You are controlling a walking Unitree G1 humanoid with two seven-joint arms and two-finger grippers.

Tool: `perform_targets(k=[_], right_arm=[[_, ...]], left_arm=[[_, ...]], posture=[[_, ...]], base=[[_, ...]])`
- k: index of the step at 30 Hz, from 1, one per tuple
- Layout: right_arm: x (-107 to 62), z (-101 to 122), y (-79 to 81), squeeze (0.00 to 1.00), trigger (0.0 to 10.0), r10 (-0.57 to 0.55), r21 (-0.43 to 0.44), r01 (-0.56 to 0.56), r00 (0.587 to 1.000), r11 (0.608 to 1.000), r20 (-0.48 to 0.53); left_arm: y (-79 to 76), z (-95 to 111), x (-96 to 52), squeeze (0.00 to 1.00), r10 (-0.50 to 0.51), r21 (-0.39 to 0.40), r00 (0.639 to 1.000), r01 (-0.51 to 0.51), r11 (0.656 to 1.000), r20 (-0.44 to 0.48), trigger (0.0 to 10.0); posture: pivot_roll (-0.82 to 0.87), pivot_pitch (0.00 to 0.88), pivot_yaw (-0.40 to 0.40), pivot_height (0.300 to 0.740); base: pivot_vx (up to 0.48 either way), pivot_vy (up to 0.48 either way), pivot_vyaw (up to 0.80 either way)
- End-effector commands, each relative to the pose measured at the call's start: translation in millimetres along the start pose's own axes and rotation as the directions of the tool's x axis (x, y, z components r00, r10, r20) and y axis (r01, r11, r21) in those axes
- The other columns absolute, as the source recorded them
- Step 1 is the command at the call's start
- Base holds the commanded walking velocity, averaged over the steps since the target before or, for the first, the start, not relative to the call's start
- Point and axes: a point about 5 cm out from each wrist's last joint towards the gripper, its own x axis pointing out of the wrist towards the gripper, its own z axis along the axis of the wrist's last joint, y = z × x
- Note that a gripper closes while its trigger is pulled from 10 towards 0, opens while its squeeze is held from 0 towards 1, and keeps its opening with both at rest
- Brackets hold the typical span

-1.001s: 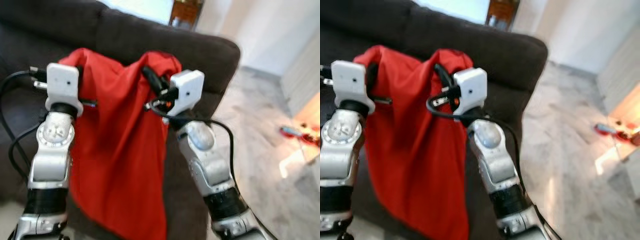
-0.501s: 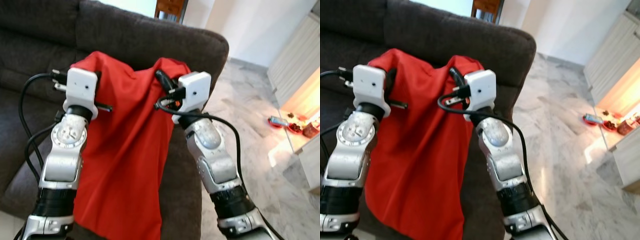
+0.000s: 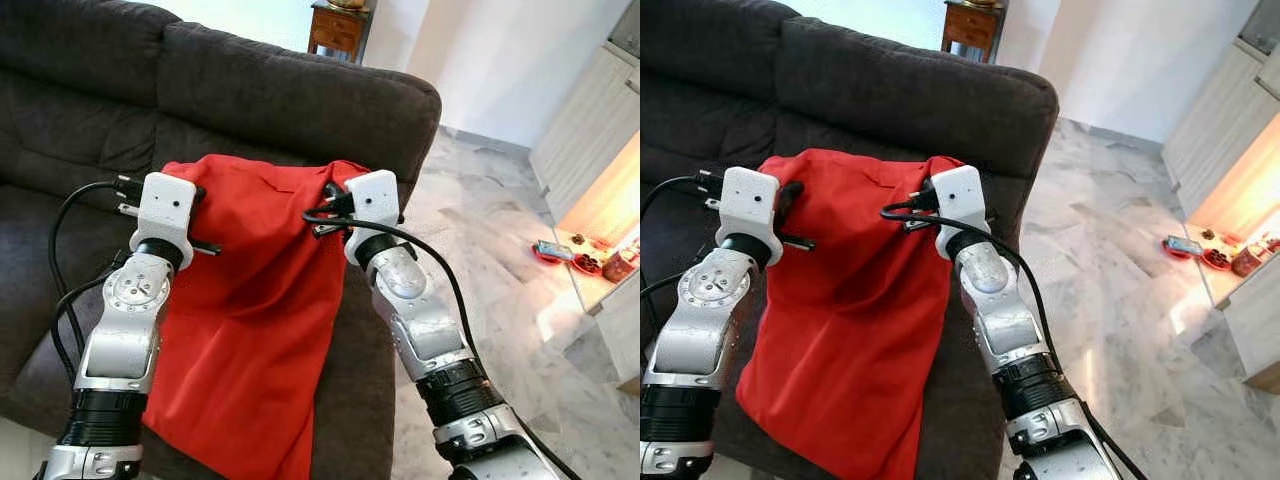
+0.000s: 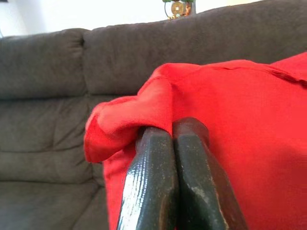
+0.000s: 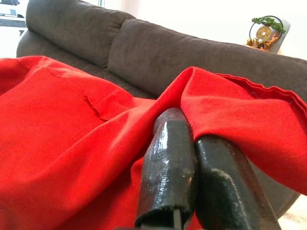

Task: Move the pillow to the sofa from floor

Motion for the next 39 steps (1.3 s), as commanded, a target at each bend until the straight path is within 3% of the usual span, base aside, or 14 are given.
perform_targets(k=[1,7,8,10,11,12,26,28,29,30,31,32,33,39], right_arm=[[3.4,8,-1.8,0.00,10.0,-0.005,-0.010,0.006,1.000,1.000,0.021],[2.7,8,-1.9,0.00,10.0,-0.004,-0.004,0.005,1.000,1.000,0.020],[2.6,8,-2.0,0.00,10.0,-0.004,-0.003,0.004,1.000,1.000,0.021],[2.5,8,-2.1,0.00,10.0,-0.004,-0.003,0.004,1.000,1.000,0.021],[2.3,8,-2.3,0.82,10.0,-0.004,-0.001,0.004,1.000,1.000,0.023],[2.3,9,-2.4,1.00,10.0,-0.003,0.001,0.003,1.000,1.000,0.026],[2.7,11,0.3,1.00,10.0,0.006,0.013,-0.007,0.999,1.000,0.036],[2.4,10,-0.7,0.93,10.0,0.000,0.007,0.000,0.999,1.000,0.033],[1.9,9,-2.7,0.00,10.0,-0.013,-0.001,0.013,1.000,1.000,0.028],[1.9,9,-2.7,0.00,10.0,-0.013,-0.001,0.013,1.000,1.000,0.028],[1.0,8,-5.2,0.00,10.0,-0.028,-0.009,0.028,0.999,1.000,0.025],[1.0,8,-5.2,0.00,10.0,-0.028,-0.009,0.028,0.999,1.000,0.025],[-1.0,7,-10.5,0.00,10.0,-0.055,-0.015,0.055,0.998,0.998,0.025],[-22.6,-19,-57.6,0.00,10.0,-0.240,-0.055,0.238,0.971,0.970,-0.021]], left_arm=[[-5.8,1,0.2,0.00,-0.032,-0.013,0.999,0.032,0.999,-0.003,10.0],[-5.8,1,0.5,0.00,-0.026,-0.018,1.000,0.026,0.999,-0.011,10.0],[-5.8,0,0.6,0.19,-0.024,-0.021,1.000,0.024,0.999,-0.013,10.0],[-5.8,0,0.6,0.19,-0.023,-0.023,1.000,0.023,0.999,-0.015,10.0],[-5.7,0,0.7,0.92,-0.022,-0.025,1.000,0.021,0.999,-0.018,10.0],[-5.5,0,0.8,1.00,-0.019,-0.026,1.000,0.018,1.000,-0.022,10.0],[-1.3,2,1.2,1.00,0.004,-0.025,1.000,-0.004,1.000,-0.017,10.0],[-1.4,2,1.5,1.00,0.004,-0.021,1.000,-0.005,1.000,-0.017,10.0],[-1.0,1,1.7,1.00,0.012,-0.010,1.000,-0.013,1.000,-0.021,10.0],[-1.0,1,1.7,1.00,0.012,-0.010,1.000,-0.013,1.000,-0.021,10.0],[-0.4,0,1.5,0.46,0.022,-0.011,0.999,-0.023,1.000,-0.028,10.0],[-0.4,0,1.5,0.46,0.022,-0.011,0.999,-0.023,1.000,-0.028,10.0],[-0.2,-3,0.4,0.00,0.027,-0.008,0.999,-0.027,1.000,-0.035,10.0],[0.6,-24,-11.4,0.00,0.061,0.000,0.997,-0.061,0.998,-0.047,10.0]], posture=[[0.17,0.000,-0.185,0.740],[0.17,0.000,-0.186,0.740],[0.17,0.000,-0.187,0.740],[0.17,0.000,-0.187,0.740],[0.17,0.000,-0.187,0.740],[0.17,0.000,-0.188,0.740],[0.17,0.000,-0.188,0.740],[0.17,0.000,-0.189,0.740],[0.17,0.000,-0.189,0.740],[0.17,0.000,-0.189,0.740],[0.17,0.000,-0.189,0.740],[0.17,0.000,-0.189,0.740],[0.17,0.000,-0.189,0.740],[0.16,0.000,-0.186,0.740]], base=[[0.000,0.000,0.00],[0.000,0.000,0.00],[0.000,0.000,0.00],[0.000,0.000,0.00],[0.000,0.000,0.00],[0.000,0.000,0.00],[0.000,0.000,0.00],[0.000,0.000,0.00],[0.000,0.000,0.00],[0.000,0.000,0.00],[0.000,0.000,0.00],[0.000,0.000,0.00],[0.000,0.000,0.00],[0.000,0.000,0.00]])
